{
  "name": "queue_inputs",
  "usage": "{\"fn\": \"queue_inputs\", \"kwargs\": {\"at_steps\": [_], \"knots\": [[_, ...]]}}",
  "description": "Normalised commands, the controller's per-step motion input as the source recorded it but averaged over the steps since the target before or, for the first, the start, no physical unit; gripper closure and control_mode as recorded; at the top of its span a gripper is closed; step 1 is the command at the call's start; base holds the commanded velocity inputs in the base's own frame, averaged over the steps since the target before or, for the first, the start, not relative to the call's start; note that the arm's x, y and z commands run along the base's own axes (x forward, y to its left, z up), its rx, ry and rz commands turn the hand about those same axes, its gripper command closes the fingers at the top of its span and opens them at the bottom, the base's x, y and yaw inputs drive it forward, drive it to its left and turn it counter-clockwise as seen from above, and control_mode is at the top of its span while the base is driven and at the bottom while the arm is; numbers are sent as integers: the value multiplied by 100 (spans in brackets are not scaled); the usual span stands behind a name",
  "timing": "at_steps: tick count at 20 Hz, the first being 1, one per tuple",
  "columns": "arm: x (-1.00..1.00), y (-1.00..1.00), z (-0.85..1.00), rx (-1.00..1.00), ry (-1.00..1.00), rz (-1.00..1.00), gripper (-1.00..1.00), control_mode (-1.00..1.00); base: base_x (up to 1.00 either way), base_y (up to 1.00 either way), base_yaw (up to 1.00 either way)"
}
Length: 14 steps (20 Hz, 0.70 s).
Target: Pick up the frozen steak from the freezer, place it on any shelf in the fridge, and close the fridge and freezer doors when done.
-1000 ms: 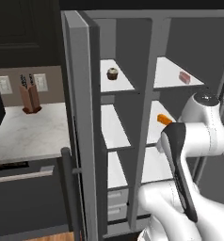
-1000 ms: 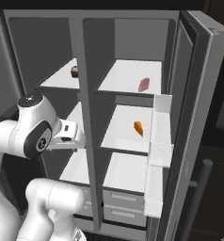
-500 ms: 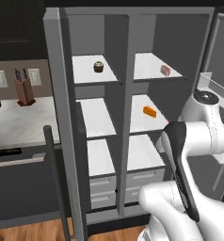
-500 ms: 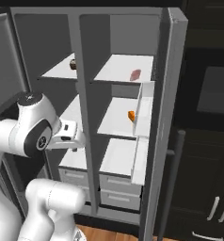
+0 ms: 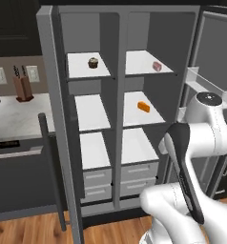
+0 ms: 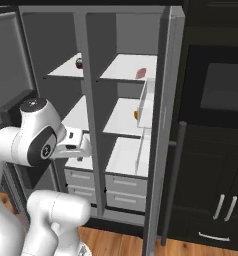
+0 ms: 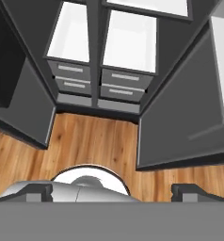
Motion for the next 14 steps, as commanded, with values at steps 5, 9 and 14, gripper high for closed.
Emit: {"fn": "queue_inputs", "kwargs": {"at_steps": [5, 9, 14], "knots": [[-52, 0, 0, 0, -2, 0, -100, -100, 0, 0, 0], [-68, 10, 0, 0, -12, 0, -100, -100, 0, 0, 0], [-100, 68, 10, 0, -34, 1, -100, -100, 0, 0, 0]]}}
